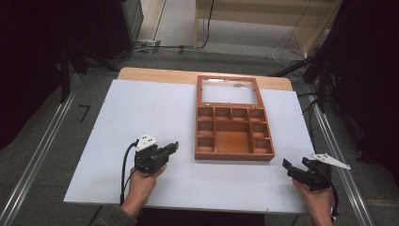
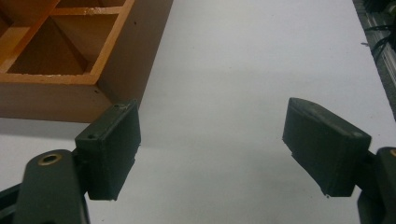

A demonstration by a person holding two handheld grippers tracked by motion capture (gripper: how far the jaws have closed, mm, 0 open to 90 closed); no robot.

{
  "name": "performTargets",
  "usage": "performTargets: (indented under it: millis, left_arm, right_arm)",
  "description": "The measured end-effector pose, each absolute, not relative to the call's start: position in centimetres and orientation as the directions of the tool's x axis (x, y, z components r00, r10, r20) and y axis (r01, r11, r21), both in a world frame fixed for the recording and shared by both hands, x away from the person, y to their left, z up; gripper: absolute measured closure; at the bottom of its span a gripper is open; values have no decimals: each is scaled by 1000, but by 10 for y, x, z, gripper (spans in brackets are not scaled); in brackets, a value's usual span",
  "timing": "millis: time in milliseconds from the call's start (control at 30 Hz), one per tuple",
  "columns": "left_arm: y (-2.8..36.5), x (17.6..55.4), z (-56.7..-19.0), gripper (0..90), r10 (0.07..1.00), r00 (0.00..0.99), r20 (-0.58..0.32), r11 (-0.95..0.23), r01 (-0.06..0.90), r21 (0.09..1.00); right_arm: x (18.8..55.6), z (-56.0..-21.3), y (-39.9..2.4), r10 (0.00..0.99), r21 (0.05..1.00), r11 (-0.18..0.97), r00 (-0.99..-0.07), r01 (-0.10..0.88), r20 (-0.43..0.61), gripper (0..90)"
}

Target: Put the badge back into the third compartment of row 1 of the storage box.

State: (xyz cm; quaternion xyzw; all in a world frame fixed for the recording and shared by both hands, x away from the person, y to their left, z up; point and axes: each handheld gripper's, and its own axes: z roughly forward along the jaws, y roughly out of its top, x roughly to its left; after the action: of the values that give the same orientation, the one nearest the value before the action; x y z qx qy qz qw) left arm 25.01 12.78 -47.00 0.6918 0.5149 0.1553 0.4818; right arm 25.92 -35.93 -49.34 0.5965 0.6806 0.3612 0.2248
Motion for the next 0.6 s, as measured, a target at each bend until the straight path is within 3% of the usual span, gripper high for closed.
performTargets:
  millis: [600]
  left_arm:
    - [102, 268, -462, 881, 851, 440, -287, -14, 564, 825]
  right_arm:
    - [261, -495, -358, 973, 751, 34, -194, 659, 126, 174]
